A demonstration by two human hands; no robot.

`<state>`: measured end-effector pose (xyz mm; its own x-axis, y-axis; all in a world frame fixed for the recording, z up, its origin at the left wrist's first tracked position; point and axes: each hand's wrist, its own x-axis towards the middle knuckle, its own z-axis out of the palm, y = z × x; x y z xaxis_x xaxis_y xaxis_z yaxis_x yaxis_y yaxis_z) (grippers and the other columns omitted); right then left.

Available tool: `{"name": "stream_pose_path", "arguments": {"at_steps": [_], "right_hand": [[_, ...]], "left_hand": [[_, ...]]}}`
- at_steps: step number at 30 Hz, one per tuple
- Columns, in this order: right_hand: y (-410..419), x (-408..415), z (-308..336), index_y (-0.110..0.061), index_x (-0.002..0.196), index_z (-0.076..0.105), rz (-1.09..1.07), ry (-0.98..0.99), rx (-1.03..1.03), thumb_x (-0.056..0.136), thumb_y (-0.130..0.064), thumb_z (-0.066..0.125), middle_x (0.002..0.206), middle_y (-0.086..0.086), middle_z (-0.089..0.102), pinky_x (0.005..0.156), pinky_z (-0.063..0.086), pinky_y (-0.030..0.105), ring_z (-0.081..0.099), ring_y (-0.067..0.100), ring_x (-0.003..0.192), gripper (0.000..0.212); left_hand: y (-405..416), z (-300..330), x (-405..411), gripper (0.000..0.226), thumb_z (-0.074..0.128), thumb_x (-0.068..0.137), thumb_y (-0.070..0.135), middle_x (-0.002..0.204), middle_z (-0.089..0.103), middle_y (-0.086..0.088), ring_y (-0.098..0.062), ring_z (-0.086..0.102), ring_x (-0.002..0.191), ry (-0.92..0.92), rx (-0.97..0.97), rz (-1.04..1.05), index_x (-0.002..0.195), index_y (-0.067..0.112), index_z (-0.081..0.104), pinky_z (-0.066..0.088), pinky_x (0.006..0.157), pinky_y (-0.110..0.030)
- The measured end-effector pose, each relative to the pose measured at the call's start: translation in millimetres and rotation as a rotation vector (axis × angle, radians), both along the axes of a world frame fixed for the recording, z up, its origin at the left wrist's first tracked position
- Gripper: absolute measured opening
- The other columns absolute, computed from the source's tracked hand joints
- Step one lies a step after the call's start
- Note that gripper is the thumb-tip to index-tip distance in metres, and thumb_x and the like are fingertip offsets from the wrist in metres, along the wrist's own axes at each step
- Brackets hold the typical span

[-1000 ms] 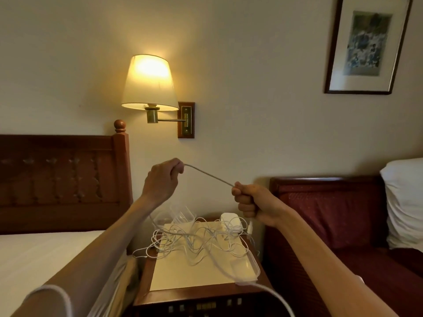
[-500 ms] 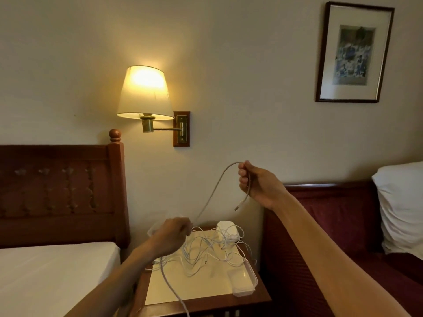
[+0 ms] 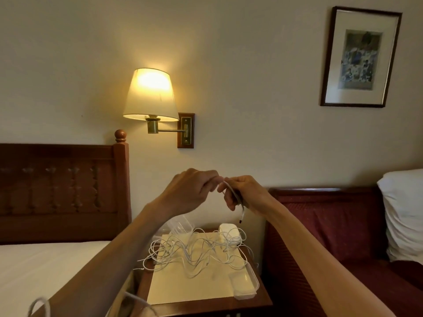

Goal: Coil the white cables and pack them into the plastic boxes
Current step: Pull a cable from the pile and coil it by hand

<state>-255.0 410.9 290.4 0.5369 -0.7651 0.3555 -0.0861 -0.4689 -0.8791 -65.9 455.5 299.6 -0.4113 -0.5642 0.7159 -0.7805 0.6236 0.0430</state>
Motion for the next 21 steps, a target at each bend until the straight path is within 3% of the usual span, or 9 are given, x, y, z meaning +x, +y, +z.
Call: {"name": "stream_pose_path", "arguments": {"at_steps": [4,9,14,18,21], "right_hand": [[3.9,1.4,-2.9,-0.003,0.088,0.060,0.177,-0.145,0.244,0.106,-0.020,0.029,0.054,0.003,0.045,0.051,0.039,0.024,0.040,0.015,0.048,0.039],[4.9,2.1,-7.0,-0.008,0.086,0.055,0.344,-0.298,0.435,0.105,-0.021,0.030,0.051,-0.007,0.028,0.046,0.026,0.020,0.024,0.008,0.045,0.034],[2.9,-1.8,-1.1,-0.011,0.077,0.055,0.417,-0.488,0.590,0.099,-0.020,0.038,0.050,-0.008,0.027,0.041,0.025,0.019,0.021,0.006,0.043,0.029],[2.7,-3.2,0.8,-0.011,0.076,0.053,0.434,-0.539,0.656,0.095,-0.019,0.040,0.049,-0.008,0.027,0.039,0.025,0.019,0.015,0.007,0.046,0.024],[2.3,-5.7,0.3,-0.012,0.077,0.051,0.436,-0.615,0.694,0.094,-0.018,0.040,0.053,-0.008,0.018,0.039,0.024,0.019,0.012,0.007,0.048,0.021]], "left_hand": [[-14.2,-6.6,7.9,0.017,0.035,0.100,0.046,0.061,0.052,0.016,-0.007,0.053,0.056,0.143,-0.107,0.002,0.083,0.045,0.040,0.050,0.058,-0.036],[-24.8,-18.9,8.9,0.029,0.034,0.100,0.051,0.061,0.053,0.011,-0.012,0.053,0.055,0.247,-0.057,-0.055,0.077,0.039,0.047,0.045,0.056,-0.037],[-29.7,-26.2,17.0,0.036,0.040,0.100,0.038,0.068,0.058,0.001,-0.016,0.054,0.065,0.356,0.054,-0.112,0.075,0.017,0.056,0.042,0.061,-0.025],[-32.0,-47.0,34.9,0.031,0.044,0.102,0.026,0.064,0.056,0.011,-0.007,0.051,0.061,0.384,0.170,-0.144,0.075,0.017,0.058,0.037,0.059,-0.015],[-34.6,-70.4,46.6,0.030,0.045,0.102,0.024,0.061,0.052,0.013,-0.005,0.045,0.056,0.439,0.251,-0.168,0.076,0.016,0.059,0.035,0.054,-0.017]]}}
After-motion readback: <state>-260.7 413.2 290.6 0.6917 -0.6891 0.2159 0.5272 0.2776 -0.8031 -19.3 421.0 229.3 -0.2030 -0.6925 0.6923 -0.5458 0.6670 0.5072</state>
